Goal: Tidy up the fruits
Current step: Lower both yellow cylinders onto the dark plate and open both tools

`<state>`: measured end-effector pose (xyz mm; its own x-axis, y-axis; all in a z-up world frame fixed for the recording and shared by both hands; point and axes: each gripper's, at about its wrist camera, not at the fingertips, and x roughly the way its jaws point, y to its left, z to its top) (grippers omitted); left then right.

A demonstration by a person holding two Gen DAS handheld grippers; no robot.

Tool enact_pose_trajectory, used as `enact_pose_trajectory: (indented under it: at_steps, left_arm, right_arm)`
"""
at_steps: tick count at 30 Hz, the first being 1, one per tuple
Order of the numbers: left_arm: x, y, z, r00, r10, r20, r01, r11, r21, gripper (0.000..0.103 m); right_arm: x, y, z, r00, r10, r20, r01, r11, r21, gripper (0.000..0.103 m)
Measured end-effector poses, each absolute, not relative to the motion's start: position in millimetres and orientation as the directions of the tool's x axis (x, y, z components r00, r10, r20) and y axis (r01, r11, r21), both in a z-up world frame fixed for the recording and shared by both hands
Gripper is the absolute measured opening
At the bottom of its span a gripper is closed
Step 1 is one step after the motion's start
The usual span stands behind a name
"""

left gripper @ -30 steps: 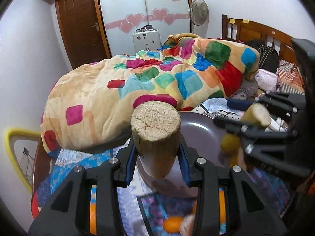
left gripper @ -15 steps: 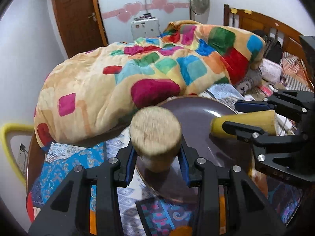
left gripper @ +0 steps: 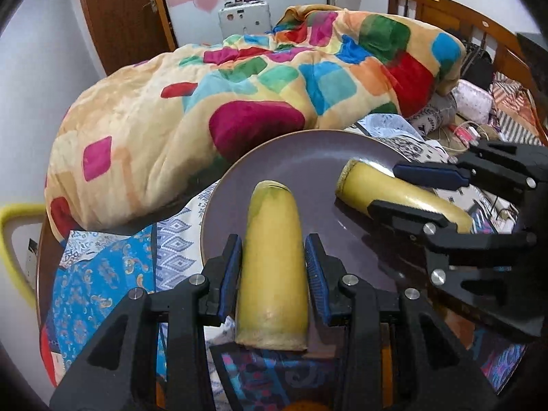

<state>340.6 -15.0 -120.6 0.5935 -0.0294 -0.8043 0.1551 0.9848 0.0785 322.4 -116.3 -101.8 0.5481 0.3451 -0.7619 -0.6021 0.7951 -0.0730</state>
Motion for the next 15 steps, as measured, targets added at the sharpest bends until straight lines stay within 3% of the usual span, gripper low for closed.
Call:
enact_pose_trajectory:
  at_steps: [7, 15]
  left_arm:
    - [329.1, -14.0, -88.7, 0.66, -0.035, -0.75, 0.149, 0.985, 0.085, 0.039]
    - [297.9, -2.8, -66.6, 0.685, -0.057, -0.726, 0.123, 0.992, 0.038, 0.045]
  right_arm:
    - [317.7, -123.3, -86.0, 0.558, 0.366, -0.745, -0.587, 0.808, -0.043, 0.031]
    - [285.6, -142.0, -65.5, 0.593, 0.362, -0.719, -0.554, 0.831, -0.038, 0.042]
